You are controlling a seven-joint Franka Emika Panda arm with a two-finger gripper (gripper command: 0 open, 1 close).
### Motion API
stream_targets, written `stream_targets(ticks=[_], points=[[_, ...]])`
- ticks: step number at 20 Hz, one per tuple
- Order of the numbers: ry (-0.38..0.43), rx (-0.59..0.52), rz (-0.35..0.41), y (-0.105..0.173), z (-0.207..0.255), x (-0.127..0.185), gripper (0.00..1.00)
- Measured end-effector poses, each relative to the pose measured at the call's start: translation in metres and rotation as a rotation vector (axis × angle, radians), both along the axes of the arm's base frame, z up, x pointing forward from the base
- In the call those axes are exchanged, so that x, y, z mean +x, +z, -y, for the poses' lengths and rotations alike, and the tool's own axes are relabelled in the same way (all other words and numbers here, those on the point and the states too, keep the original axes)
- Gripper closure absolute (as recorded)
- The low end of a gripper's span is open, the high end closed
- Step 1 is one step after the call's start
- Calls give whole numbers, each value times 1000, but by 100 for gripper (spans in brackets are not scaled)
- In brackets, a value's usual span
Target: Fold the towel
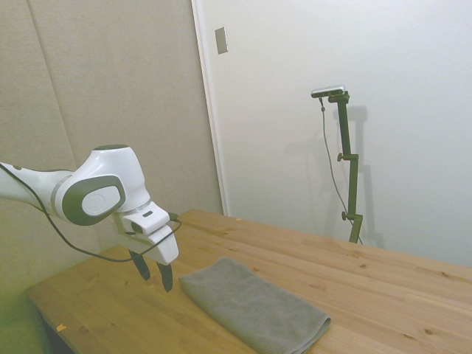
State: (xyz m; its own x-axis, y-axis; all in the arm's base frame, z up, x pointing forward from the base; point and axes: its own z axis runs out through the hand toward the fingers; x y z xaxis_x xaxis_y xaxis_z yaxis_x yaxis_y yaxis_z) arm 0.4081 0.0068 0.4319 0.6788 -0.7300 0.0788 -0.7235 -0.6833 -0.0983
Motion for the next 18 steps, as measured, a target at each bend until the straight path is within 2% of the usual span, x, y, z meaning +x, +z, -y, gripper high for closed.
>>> stream_targets(ticks=[4, 8, 12, 14, 18], points=[[-14, -5, 27, 1, 4, 6, 0], [-123, -96, 96, 1, -6, 34, 0], [-215, -190, 127, 4, -38, 69, 0], [-249, -221, 105, 0, -55, 85, 0], [-295, -257, 10, -15, -87, 121, 0]])
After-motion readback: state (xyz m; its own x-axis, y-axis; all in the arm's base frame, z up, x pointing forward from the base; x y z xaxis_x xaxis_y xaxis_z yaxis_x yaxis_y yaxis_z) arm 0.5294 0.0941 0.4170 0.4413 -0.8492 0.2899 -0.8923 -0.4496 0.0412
